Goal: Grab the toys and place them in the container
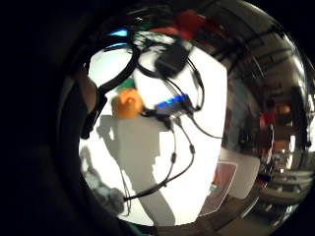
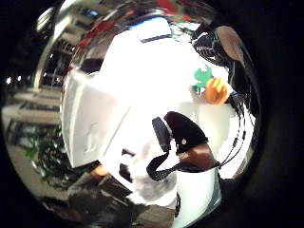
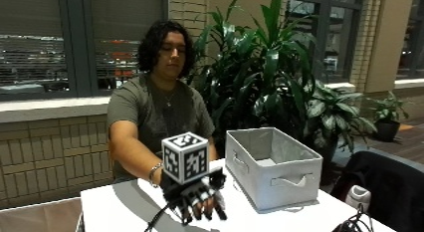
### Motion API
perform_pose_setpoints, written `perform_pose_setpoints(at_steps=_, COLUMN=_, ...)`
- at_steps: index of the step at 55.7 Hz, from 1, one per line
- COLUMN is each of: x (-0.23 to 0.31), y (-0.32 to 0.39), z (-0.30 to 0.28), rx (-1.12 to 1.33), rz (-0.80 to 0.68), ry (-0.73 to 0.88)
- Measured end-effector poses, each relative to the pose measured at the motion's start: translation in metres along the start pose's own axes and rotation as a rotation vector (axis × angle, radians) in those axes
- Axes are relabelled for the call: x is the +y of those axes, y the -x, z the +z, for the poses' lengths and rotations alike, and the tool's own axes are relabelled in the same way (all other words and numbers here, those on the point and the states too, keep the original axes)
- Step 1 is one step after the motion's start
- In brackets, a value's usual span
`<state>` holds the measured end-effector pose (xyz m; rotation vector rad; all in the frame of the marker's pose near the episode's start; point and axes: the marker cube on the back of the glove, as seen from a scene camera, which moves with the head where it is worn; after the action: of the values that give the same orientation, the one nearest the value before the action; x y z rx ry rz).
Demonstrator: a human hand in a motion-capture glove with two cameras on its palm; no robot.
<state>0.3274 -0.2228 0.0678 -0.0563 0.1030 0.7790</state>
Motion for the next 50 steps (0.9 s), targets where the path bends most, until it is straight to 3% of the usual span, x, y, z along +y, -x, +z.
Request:
perform_pose_setpoints(at_steps=9, x=-0.007, y=-0.029, z=0.062, rx=-0.002, rz=0.165, ry=0.041)
perform_pose_setpoints(at_steps=22, x=0.004, y=-0.004, z=0.072, rx=-0.07, rz=0.112, ry=-0.185)
perform_pose_setpoints(at_steps=34, x=0.059, y=0.046, z=-0.042, rx=-0.165, rz=-0.092, ry=-0.392)
perform_pose_setpoints(at_steps=43, x=0.148, y=0.138, z=-0.159, rx=-0.157, rz=-0.359, ry=-0.594)
perform_pose_setpoints(at_steps=50, x=0.191, y=0.215, z=-0.205, rx=-0.134, rz=-0.507, ry=-0.635)
